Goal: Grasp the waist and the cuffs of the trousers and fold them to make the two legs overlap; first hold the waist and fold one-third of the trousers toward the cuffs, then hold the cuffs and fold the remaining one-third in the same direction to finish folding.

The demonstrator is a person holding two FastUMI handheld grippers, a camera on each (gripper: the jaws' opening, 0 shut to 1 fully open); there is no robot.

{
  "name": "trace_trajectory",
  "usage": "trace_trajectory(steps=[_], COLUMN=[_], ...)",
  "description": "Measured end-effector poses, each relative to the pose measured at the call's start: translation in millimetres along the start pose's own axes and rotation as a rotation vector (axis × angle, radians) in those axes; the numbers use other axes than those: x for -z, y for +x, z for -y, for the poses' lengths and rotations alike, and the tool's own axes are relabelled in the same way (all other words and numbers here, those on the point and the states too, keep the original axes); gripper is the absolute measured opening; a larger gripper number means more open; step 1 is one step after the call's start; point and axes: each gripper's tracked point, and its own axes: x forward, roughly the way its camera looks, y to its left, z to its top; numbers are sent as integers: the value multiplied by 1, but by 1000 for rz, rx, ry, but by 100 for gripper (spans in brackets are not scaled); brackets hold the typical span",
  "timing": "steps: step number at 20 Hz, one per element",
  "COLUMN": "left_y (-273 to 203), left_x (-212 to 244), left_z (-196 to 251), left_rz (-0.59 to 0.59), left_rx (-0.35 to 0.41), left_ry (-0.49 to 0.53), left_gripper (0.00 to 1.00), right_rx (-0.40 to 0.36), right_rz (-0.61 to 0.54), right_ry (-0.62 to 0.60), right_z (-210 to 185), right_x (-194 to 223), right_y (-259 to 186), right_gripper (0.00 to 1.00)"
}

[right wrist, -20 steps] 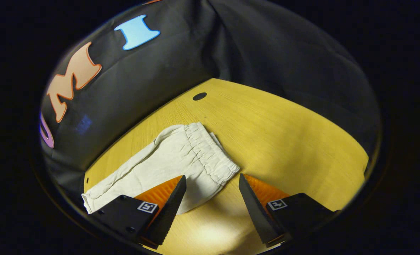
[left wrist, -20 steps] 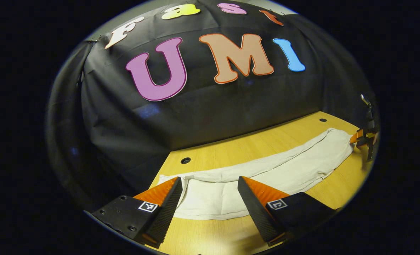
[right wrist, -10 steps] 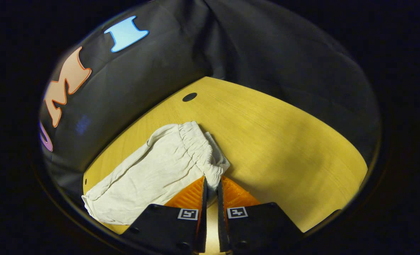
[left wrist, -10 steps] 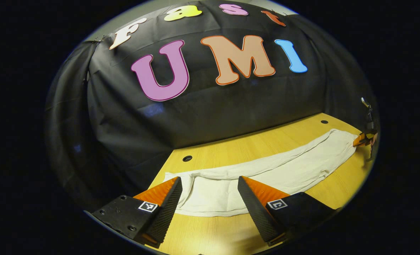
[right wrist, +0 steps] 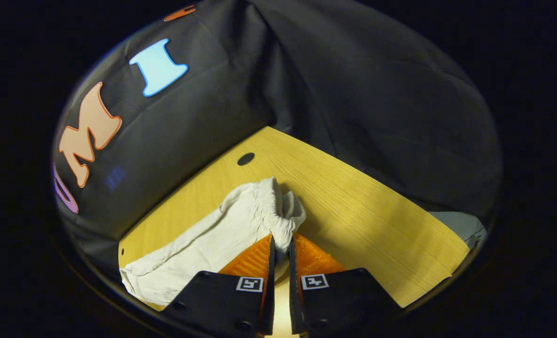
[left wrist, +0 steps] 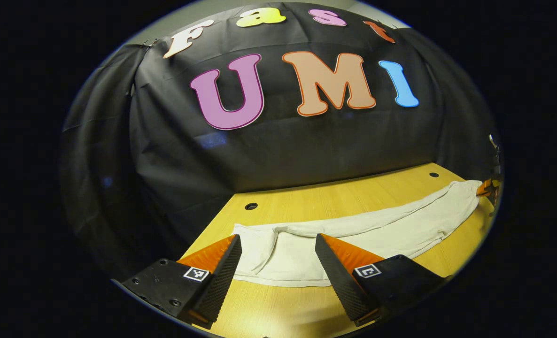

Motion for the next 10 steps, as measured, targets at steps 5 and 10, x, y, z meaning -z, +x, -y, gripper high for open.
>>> trace_trajectory(steps=[5,10], left_y=[13,27], left_x=[-6,-8], left_z=[-21,-55], left_rz=[12,22], left_rx=[13,26], left_ry=[-11,-25], left_gripper=[96,96], right_rx=[-82,-123], right_rz=[63,130], right_ry=[-28,-137], right_z=[-57,-116], right_x=[-17,-19], right_y=[-28,-57], right_gripper=[15,15])
